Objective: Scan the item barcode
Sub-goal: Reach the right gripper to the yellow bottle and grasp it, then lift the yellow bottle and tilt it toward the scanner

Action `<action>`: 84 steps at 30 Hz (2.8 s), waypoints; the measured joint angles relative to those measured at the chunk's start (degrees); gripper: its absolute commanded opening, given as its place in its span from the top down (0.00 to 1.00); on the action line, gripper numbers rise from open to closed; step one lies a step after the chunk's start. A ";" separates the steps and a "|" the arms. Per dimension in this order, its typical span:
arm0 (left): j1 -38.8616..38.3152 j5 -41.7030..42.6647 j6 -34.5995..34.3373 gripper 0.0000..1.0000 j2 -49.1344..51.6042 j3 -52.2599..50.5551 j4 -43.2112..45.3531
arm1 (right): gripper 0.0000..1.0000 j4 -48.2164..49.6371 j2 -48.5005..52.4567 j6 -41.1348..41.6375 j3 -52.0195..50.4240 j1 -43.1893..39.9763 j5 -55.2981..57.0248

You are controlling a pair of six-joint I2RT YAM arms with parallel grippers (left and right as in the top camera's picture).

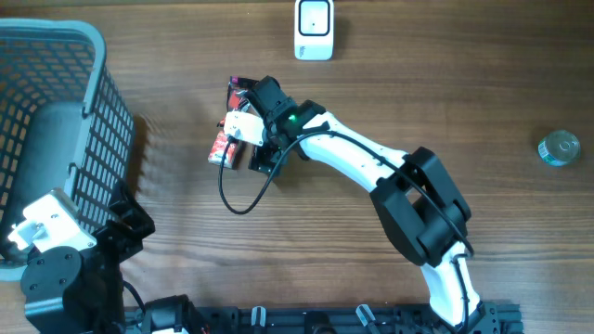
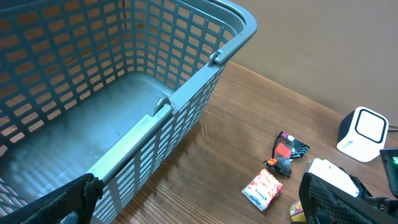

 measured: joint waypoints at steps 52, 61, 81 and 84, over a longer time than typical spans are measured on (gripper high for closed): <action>0.02 0.00 0.00 0.00 0.00 0.00 -1.88 | 0.00 -15.45 -7.45 44.17 1.51 -4.26 8.79; 0.02 0.00 -0.39 0.00 0.00 0.00 -2.08 | 0.00 -12.83 -8.61 40.22 1.60 -4.26 6.78; 0.00 0.00 -0.42 0.00 0.00 0.00 -2.10 | 0.00 -23.91 -1.62 47.06 16.13 -10.60 1.49; 0.00 0.02 -0.42 0.00 0.00 0.00 -2.10 | 0.00 -28.79 -0.17 48.83 23.23 -10.95 -0.52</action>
